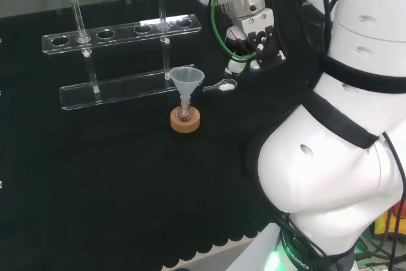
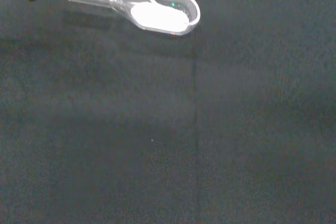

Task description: Pick up the weighing funnel.

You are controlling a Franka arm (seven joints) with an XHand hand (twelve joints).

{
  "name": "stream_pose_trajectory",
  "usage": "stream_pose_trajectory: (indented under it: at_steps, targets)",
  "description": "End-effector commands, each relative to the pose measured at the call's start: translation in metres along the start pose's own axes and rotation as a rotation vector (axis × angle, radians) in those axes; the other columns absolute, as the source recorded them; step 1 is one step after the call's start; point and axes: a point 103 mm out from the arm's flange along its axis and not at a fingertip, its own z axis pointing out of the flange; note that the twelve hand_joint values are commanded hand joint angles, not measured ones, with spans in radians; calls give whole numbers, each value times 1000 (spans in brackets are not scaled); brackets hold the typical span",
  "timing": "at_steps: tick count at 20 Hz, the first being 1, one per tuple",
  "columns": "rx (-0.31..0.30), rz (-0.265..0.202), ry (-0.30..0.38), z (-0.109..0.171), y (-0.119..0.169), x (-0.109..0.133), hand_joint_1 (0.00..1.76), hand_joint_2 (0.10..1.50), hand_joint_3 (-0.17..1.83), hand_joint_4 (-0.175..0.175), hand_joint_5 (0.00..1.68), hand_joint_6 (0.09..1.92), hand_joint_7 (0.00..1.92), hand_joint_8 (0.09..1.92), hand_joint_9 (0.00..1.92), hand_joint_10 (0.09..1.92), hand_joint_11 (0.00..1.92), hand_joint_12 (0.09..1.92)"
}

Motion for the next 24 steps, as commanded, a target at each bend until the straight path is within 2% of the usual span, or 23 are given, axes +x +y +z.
stream_pose_trajectory:
  at_steps: [1,15,24]
  targets:
    - [33,-25,35,25,37,-8,876,694,724,-48,564,87,535,703,802,548,430,1333]
    - [44,-68,27,48,65,-1,906,631,725,-47,580,87,503,700,781,538,426,1323]
    - [16,-52,34,64,69,-1,895,616,735,-48,625,109,497,704,778,540,425,1322]
